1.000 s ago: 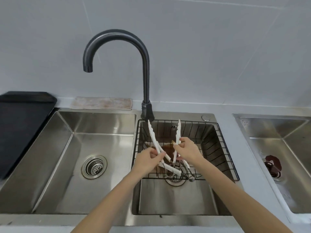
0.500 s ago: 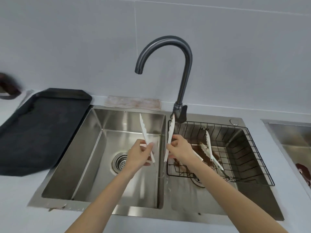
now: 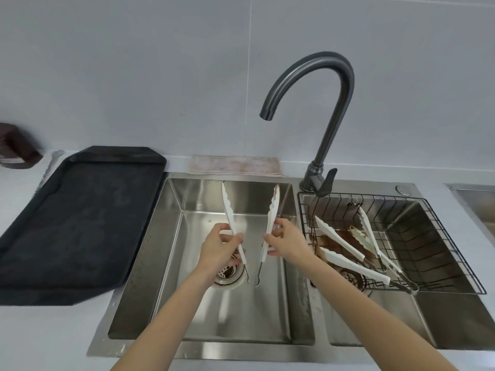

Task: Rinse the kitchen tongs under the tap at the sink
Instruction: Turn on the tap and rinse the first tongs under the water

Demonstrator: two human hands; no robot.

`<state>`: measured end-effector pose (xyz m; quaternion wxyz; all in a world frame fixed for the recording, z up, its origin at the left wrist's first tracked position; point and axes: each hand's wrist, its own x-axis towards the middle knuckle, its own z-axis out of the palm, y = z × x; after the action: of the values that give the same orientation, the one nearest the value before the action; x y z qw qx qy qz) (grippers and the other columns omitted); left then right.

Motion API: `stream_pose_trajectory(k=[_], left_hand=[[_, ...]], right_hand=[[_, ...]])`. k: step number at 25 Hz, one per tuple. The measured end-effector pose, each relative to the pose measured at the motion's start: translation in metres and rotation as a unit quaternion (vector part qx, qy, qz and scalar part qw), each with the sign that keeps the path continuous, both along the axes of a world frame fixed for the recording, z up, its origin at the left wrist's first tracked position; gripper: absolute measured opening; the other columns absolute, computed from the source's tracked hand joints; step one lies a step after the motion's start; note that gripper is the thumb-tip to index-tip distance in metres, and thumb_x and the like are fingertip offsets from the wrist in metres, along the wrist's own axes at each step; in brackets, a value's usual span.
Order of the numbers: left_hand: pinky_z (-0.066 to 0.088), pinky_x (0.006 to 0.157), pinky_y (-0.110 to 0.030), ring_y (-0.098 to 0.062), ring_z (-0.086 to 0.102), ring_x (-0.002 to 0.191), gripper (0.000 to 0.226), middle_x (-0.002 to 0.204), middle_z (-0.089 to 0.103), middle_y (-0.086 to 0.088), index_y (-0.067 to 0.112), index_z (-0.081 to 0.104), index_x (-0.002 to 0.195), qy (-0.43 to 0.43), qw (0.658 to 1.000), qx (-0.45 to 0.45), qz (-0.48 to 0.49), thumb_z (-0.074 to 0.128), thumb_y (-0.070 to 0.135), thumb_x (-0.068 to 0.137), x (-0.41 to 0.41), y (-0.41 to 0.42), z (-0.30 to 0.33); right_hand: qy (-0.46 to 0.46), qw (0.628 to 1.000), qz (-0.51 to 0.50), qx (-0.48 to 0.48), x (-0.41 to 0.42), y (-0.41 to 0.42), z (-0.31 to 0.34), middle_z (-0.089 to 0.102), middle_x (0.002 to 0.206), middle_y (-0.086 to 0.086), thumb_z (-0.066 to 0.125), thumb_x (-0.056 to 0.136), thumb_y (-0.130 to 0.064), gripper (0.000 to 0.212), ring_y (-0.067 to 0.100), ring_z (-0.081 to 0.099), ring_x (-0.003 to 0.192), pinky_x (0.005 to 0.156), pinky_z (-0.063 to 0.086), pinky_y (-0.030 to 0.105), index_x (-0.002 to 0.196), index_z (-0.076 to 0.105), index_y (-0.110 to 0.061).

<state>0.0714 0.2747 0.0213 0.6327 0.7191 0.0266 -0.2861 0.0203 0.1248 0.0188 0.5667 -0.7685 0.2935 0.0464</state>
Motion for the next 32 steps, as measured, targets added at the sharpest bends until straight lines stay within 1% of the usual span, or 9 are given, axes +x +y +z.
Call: stream_pose_trajectory(k=[3,8,11,14,17,20,25,28,32], left_hand=[[0.058,0.052,-0.027,-0.020,0.067,0.070,0.020,0.088,0.065,-0.008,0.014,0.048,0.106,0.024,1.000,-0.009,0.004,0.056,0.013,0.088,0.014,0.006,-0.007],[0.059,0.058,-0.030,-0.014,0.069,0.065,0.005,0.083,0.068,-0.002,0.017,0.056,0.090,0.052,0.999,0.011,0.000,0.051,0.015,0.090,0.031,0.007,-0.026],[0.060,0.063,-0.034,-0.014,0.069,0.068,0.014,0.082,0.069,-0.002,0.013,0.060,0.083,0.065,0.997,0.039,-0.002,0.048,0.012,0.090,0.036,0.003,-0.035],[0.057,0.054,-0.029,-0.016,0.069,0.067,0.018,0.080,0.070,-0.006,0.010,0.063,0.083,0.079,0.995,0.057,0.009,0.045,0.008,0.088,0.039,-0.002,-0.040],[0.055,0.050,-0.026,-0.014,0.069,0.060,0.018,0.078,0.070,-0.004,0.008,0.063,0.085,0.077,0.994,0.070,0.018,0.045,0.006,0.086,0.041,-0.008,-0.041],[0.052,0.045,-0.023,-0.011,0.067,0.053,0.017,0.077,0.070,-0.002,0.011,0.061,0.079,0.066,0.994,0.082,0.026,0.047,0.006,0.086,0.044,-0.014,-0.040],[0.053,0.042,-0.022,-0.020,0.067,0.061,0.022,0.077,0.068,-0.008,0.017,0.059,0.071,0.070,0.992,0.091,0.042,0.048,0.004,0.085,0.046,-0.019,-0.040],[0.052,0.040,-0.022,-0.020,0.065,0.059,0.023,0.076,0.067,-0.009,0.018,0.058,0.069,0.074,0.991,0.094,0.052,0.049,0.003,0.084,0.045,-0.019,-0.041],[0.052,0.040,-0.021,-0.015,0.065,0.052,0.020,0.075,0.067,-0.007,0.013,0.060,0.072,0.082,0.990,0.097,0.053,0.048,0.002,0.084,0.044,-0.021,-0.043]], right_hand=[[-0.003,1.000,-0.014,-0.007,0.012,0.007,-0.003,0.060,0.099,0.003,0.060,0.086,-0.018,0.051,0.016,0.063,0.086,0.051,0.050,0.012,0.133,0.040,-0.013],[-0.006,0.999,0.000,-0.043,0.019,-0.003,-0.001,0.060,0.086,-0.007,0.055,0.089,-0.023,0.042,0.005,0.062,0.077,0.055,0.050,0.012,0.129,0.044,-0.014],[-0.011,0.996,-0.077,-0.054,0.018,-0.037,0.010,0.064,0.095,0.003,0.053,0.091,-0.019,0.032,0.009,0.063,0.077,0.063,0.053,0.018,0.120,0.051,-0.008],[-0.030,0.979,-0.170,-0.106,0.014,-0.074,0.026,0.065,0.104,0.011,0.052,0.091,-0.020,0.025,0.012,0.063,0.077,0.065,0.053,0.023,0.113,0.050,-0.009],[-0.051,0.953,-0.218,-0.205,0.020,-0.102,0.035,0.054,0.123,0.017,0.054,0.090,-0.022,0.039,0.023,0.060,0.093,0.080,0.050,0.032,0.123,0.042,-0.006],[-0.046,0.940,-0.220,-0.255,0.034,-0.121,0.036,0.035,0.136,0.019,0.055,0.089,-0.026,0.058,0.031,0.054,0.105,0.085,0.042,0.032,0.136,0.029,-0.007],[-0.034,0.942,-0.203,-0.265,0.048,-0.133,0.016,0.046,0.130,0.019,0.051,0.091,-0.027,0.043,0.031,0.057,0.106,0.085,0.044,0.033,0.128,0.044,-0.004],[-0.047,0.936,-0.211,-0.277,0.052,-0.133,0.008,0.050,0.121,0.019,0.049,0.092,-0.024,0.033,0.030,0.058,0.099,0.079,0.041,0.030,0.116,0.051,0.000],[-0.048,0.934,-0.215,-0.282,0.055,-0.133,0.004,0.049,0.119,0.019,0.048,0.093,-0.022,0.031,0.029,0.056,0.098,0.078,0.040,0.028,0.114,0.052,0.001]])
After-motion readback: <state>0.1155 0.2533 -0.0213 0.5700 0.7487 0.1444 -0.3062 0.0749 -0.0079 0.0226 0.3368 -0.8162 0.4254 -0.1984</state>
